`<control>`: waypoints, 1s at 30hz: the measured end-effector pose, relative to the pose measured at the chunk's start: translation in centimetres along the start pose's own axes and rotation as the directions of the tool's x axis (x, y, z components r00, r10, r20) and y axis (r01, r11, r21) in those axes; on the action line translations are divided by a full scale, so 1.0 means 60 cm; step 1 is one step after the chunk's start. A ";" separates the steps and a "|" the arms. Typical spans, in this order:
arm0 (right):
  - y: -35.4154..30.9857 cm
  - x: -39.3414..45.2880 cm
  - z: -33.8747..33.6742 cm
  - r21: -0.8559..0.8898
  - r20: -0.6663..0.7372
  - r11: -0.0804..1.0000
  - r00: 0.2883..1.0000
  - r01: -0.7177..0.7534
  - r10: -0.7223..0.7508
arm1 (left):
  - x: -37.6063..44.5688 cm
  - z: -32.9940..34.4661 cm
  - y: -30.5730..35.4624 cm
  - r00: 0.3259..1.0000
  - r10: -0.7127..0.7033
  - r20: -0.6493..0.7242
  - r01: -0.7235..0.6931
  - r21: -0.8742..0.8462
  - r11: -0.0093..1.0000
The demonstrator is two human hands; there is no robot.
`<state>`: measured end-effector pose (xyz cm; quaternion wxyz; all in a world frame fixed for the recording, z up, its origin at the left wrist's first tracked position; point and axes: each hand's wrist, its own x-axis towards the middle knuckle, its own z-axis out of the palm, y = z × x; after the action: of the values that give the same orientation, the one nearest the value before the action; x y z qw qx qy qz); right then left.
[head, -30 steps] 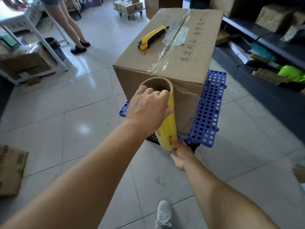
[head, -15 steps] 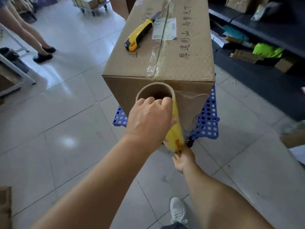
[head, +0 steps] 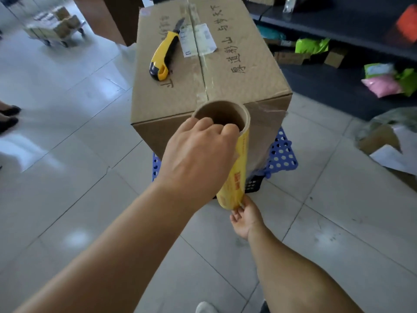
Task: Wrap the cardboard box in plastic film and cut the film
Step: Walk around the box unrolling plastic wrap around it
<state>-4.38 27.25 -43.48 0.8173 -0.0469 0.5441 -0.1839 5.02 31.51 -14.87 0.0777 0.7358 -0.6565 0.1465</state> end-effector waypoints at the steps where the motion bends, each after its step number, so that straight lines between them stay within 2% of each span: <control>1: 0.008 0.000 0.002 0.001 0.008 1.000 1.000 0.002 -0.002 | -0.004 0.002 -0.006 1.000 -0.018 -0.005 0.018 -0.015 1.000; 6: 0.044 -0.020 0.022 0.037 0.102 0.999 0.995 -0.002 -0.002 | 0.000 -0.010 -0.028 0.999 -0.031 0.038 0.032 -0.032 0.999; 12: 0.068 -0.031 0.029 0.065 0.063 0.998 0.998 0.003 -0.008 | -0.015 -0.020 -0.051 1.000 0.023 0.020 -0.023 -0.039 0.999; 15: 0.075 -0.032 0.016 0.134 0.038 0.991 0.999 -0.002 -0.003 | -0.033 -0.027 -0.051 1.000 -0.015 0.014 0.015 -0.016 1.000; 19: 0.092 -0.041 0.015 0.085 0.045 0.995 0.998 -0.042 0.038 | -0.039 -0.035 -0.057 0.989 -0.096 0.115 0.098 -0.011 0.995; 23: 0.114 -0.053 0.030 0.069 -0.010 0.997 0.999 -0.040 0.041 | -0.044 -0.042 -0.072 0.997 -0.067 0.028 0.066 0.010 0.998; 27: 0.137 -0.058 0.048 0.148 0.075 0.989 0.997 -0.009 -0.002 | -0.064 -0.045 -0.100 0.998 0.051 -0.036 -0.051 -0.010 0.999; 30: 0.162 -0.058 0.061 0.184 0.006 0.981 0.998 0.056 -0.058 | -0.078 -0.044 -0.128 0.995 0.075 -0.068 -0.074 0.005 0.997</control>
<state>0.19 37.08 -41.64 0.8154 0.0119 0.5188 -0.2564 11.86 37.72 -13.27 0.0938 0.7054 -0.6803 0.1752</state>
